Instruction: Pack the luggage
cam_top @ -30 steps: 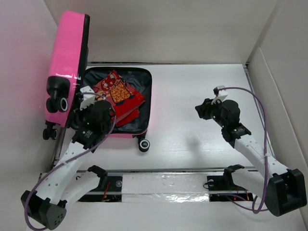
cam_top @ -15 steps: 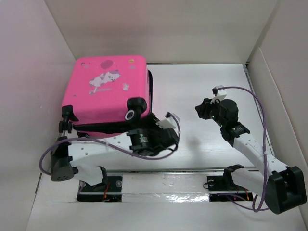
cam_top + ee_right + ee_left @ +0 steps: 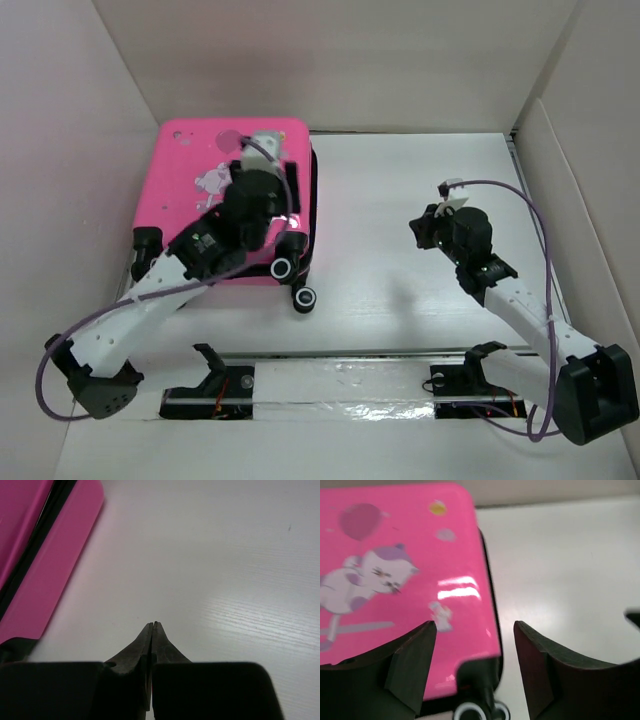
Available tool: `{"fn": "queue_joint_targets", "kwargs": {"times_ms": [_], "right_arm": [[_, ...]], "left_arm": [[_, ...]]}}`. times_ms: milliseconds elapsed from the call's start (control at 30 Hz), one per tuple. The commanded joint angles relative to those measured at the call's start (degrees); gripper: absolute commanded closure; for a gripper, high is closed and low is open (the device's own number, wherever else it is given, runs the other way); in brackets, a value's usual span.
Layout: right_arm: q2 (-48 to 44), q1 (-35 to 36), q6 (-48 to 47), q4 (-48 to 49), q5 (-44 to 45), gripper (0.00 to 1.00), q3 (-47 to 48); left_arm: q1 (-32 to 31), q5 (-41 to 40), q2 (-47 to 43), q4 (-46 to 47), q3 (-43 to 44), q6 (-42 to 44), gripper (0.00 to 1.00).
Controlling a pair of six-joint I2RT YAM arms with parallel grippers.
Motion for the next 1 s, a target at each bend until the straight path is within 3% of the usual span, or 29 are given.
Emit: {"fn": "queue_joint_targets", "kwargs": {"times_ms": [0, 33, 67, 167, 200, 333, 433, 667, 967], "right_arm": [[-1.0, 1.4, -1.2, 1.9, 2.2, 1.00, 2.2], [-0.8, 2.0, -1.4, 1.8, 2.6, 1.00, 2.4], [-0.7, 2.8, -1.4, 1.5, 3.2, 1.00, 2.5], [-0.4, 3.7, -2.1, 1.2, 3.9, 1.00, 3.2], [-0.4, 4.4, -2.3, 0.8, 5.3, 1.00, 3.2], [-0.5, 5.8, -2.5, 1.1, 6.7, 1.00, 3.4], [0.1, 6.4, -2.5, 1.3, 7.0, 1.00, 3.5], [1.5, 7.5, -3.3, 0.1, 6.9, 1.00, 4.8], [2.7, 8.0, -3.1, 1.4, 8.0, 1.00, 4.6]], "left_arm": [[15.9, 7.8, -0.8, 9.3, 3.4, -3.6, 0.40], [21.2, 11.3, -0.2, 10.0, 3.7, -5.2, 0.46], [31.7, 17.8, 0.5, 10.2, 4.9, -6.6, 0.49], [45.6, 24.1, 2.7, 11.1, 5.9, -11.0, 0.54], [53.0, 24.7, 3.1, 12.1, 5.8, -11.9, 0.55], [62.9, 22.2, 7.6, 14.5, 4.6, -13.3, 0.54], [67.9, 19.1, 12.1, 14.2, 4.8, -13.3, 0.54], [72.9, 14.0, 20.4, 13.2, 4.4, -11.7, 0.54], [75.7, 21.9, 28.4, 11.4, 3.6, -15.0, 0.53]]}}
